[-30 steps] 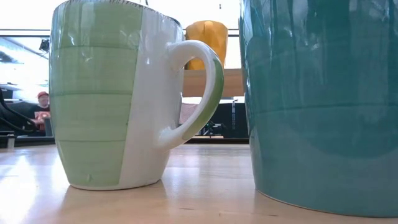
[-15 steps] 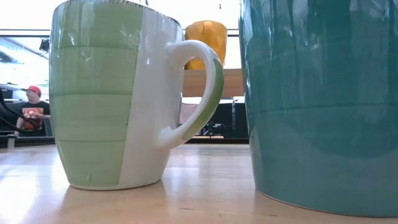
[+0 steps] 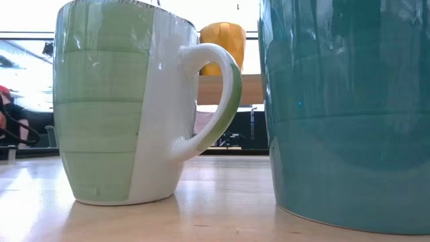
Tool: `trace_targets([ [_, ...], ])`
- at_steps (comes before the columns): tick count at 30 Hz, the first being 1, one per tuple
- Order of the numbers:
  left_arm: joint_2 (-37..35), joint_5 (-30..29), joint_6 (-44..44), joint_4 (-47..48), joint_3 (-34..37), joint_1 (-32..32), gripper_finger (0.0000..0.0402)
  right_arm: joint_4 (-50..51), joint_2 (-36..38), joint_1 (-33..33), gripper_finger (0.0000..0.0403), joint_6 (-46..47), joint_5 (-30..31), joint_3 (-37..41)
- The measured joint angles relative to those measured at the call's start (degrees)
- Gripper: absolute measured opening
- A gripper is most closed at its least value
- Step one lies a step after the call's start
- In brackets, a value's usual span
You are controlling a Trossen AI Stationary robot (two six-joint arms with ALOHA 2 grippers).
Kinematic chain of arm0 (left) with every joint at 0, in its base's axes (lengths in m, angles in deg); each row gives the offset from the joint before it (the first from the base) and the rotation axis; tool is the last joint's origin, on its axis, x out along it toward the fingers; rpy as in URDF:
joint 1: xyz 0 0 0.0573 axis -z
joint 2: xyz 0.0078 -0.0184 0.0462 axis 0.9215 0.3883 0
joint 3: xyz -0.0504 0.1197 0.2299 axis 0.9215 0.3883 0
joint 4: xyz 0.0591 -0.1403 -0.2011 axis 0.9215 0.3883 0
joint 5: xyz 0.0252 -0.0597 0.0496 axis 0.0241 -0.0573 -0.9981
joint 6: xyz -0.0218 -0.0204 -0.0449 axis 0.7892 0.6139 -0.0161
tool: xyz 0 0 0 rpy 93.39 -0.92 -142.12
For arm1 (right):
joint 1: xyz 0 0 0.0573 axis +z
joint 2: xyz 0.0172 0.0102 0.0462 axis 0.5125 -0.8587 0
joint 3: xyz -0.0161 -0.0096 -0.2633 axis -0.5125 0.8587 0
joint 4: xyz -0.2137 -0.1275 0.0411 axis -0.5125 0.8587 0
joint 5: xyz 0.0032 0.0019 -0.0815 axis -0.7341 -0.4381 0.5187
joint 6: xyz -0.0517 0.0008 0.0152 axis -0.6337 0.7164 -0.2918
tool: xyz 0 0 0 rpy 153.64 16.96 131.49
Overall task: Place coffee mugs
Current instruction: Put the violet mug on the shelf
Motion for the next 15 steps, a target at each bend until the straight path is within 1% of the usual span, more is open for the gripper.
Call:
trace_targets([
  [3, 0.0, 0.0, 0.1, 0.0, 0.0, 0.0, 0.0084, -5.1, 3.8, 1.0, 0.0211, 2.9, 2.2, 6.2],
  [7, 0.0, 0.0, 0.2, 0.0, 0.0, 0.0, 0.0084, -11.6, 8.1, 1.2, 0.0221, 6.5, 2.7, 15.2],
  [15, 0.0, 0.0, 0.3, 0.0, 0.0, 0.0, 0.0084, -18.0, 11.6, 1.5, 0.0236, 14.7, 2.8, 29.2],
])
